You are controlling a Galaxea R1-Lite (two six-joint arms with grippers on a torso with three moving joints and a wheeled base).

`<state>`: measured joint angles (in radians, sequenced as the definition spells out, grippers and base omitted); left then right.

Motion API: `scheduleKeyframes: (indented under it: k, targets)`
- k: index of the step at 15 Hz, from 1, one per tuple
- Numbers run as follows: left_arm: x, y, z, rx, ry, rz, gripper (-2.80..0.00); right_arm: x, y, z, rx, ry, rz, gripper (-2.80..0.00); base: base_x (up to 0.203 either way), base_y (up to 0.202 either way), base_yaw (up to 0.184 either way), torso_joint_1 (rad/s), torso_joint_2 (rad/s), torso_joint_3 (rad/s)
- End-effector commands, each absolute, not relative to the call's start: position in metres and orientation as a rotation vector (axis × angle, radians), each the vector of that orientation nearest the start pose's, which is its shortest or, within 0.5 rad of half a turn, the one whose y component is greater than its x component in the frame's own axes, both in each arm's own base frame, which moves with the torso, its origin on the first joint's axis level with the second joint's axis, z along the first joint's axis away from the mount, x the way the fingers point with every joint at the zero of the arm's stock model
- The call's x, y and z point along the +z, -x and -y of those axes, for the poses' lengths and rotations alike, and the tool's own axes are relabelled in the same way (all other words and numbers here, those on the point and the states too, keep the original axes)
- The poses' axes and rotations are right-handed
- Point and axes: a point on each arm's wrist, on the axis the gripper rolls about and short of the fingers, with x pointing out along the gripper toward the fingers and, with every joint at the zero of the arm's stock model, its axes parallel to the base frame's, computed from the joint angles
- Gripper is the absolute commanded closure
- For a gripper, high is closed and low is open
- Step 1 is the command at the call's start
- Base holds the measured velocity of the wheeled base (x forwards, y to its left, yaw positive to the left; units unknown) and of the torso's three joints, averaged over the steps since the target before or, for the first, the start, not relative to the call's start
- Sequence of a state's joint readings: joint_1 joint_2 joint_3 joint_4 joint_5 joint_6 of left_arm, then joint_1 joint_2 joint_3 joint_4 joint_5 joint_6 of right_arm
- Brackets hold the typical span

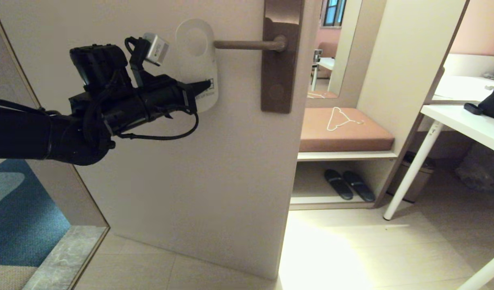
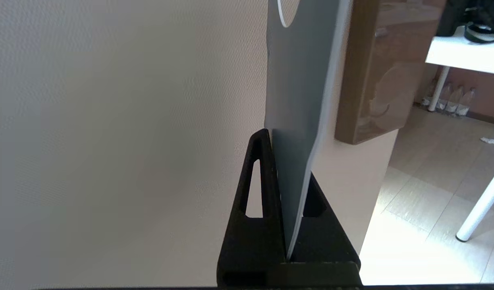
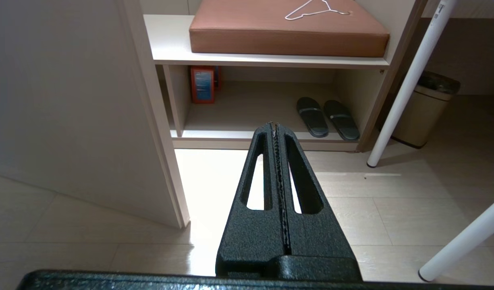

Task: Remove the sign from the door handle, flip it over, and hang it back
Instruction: Hang the sign back with the other side facing out

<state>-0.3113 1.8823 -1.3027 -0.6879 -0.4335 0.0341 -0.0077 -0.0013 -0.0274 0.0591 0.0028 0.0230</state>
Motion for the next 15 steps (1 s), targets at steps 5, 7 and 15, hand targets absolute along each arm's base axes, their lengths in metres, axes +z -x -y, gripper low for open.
scheduleKeyframes:
  k: [5, 7, 15]
  targets:
    - [0.253, -0.369, 0.129, -0.748, -0.039, 0.101, 0.00, 0.077, 0.025, 0.000, -0.005, -0.023, -0.032, 0.00, 0.000, 0.000, 0.000, 0.000, 0.00, 0.000]
    - [0.253, -0.372, 0.130, -0.748, -0.039, 0.108, 0.00, 0.077, 0.025, 0.000, -0.005, -0.023, -0.032, 0.00, 0.000, 0.000, 0.000, 0.000, 0.00, 0.000]
    - [0.266, -0.370, 0.147, -0.789, -0.038, 0.135, 0.00, 0.077, 0.025, 0.000, -0.005, -0.023, -0.032, 0.00, 0.000, 0.000, 0.000, 0.000, 0.00, 0.000]
